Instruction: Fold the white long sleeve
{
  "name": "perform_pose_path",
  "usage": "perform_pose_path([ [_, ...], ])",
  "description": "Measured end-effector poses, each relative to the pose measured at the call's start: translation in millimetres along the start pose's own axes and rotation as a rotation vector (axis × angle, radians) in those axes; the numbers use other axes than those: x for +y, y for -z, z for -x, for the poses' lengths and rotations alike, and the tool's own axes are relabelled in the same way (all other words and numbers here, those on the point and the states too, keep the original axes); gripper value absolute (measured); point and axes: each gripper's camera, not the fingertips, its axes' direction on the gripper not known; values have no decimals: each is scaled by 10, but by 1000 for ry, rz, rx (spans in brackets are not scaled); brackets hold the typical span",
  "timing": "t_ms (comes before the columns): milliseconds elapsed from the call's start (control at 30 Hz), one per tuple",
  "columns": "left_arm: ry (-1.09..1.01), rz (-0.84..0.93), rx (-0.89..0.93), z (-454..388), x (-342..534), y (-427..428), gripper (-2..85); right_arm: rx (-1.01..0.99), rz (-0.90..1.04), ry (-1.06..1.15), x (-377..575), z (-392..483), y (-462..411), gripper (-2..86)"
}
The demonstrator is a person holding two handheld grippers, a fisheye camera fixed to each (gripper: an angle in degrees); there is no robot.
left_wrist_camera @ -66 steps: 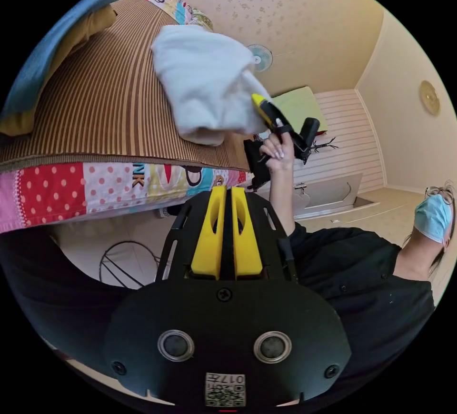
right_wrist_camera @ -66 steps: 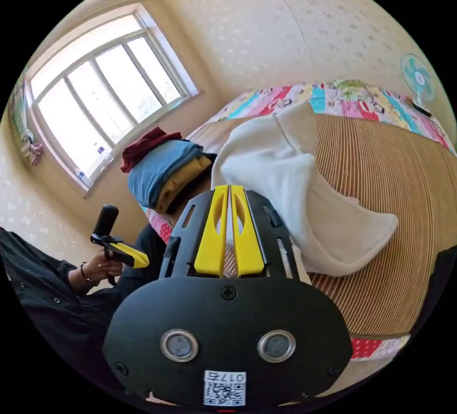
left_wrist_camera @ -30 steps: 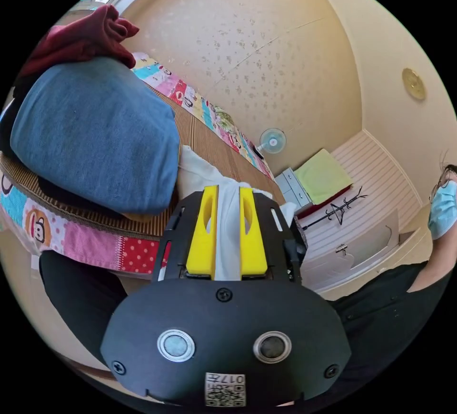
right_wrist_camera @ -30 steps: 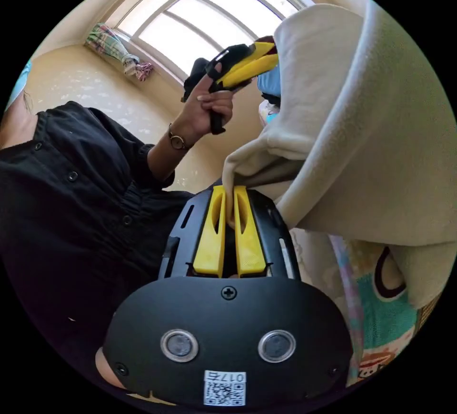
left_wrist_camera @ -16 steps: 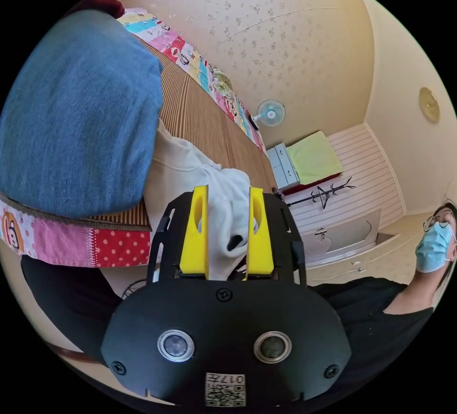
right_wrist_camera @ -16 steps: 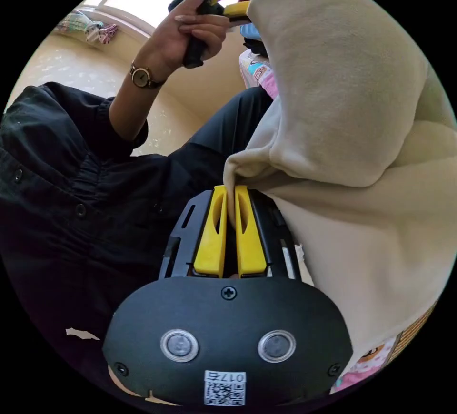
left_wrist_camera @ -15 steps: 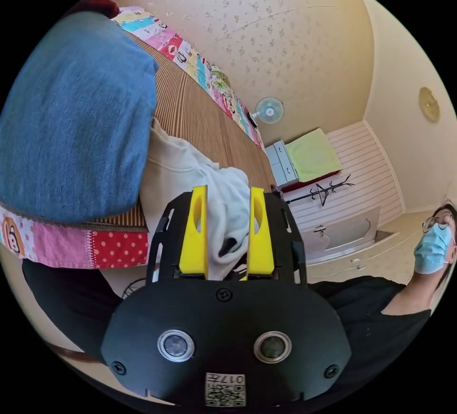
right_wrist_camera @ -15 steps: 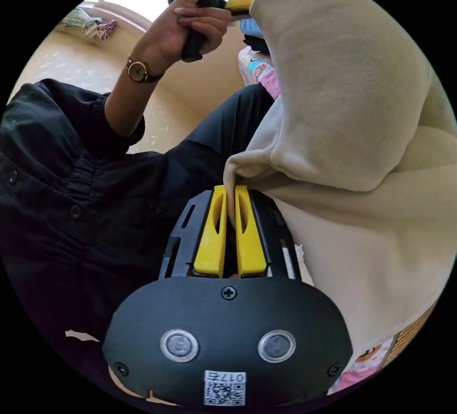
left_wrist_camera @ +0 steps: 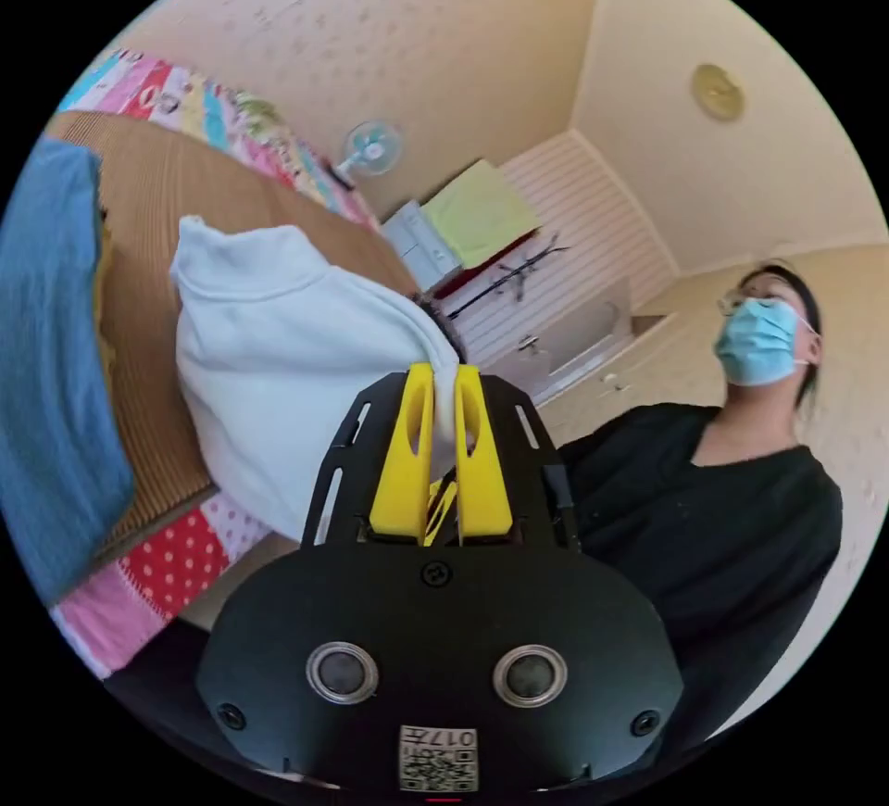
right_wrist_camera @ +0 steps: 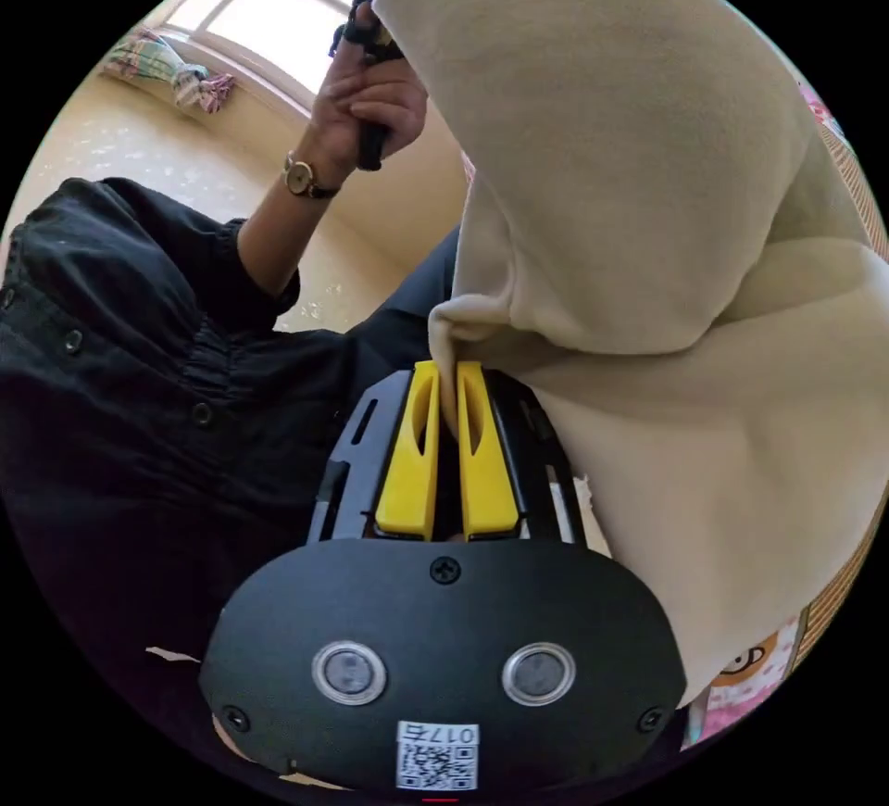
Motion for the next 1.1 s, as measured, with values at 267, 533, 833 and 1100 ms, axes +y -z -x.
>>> perform_pose_path([
  [267, -615, -233, 625, -214, -27, 1175, 39, -72, -420, 255, 357, 728, 1725, 27],
  [533, -736, -409, 1558, 431, -181, 1018, 38, -25, -576, 196, 503, 817, 1845, 45],
  [833, -604, -210, 1777, 174, 395, 303, 37, 15, -753, 74, 718, 9, 2011, 77],
  [1100, -554, -205, 1849, 287, 839, 243, 38, 70, -884, 174, 1091, 187, 2502, 132],
])
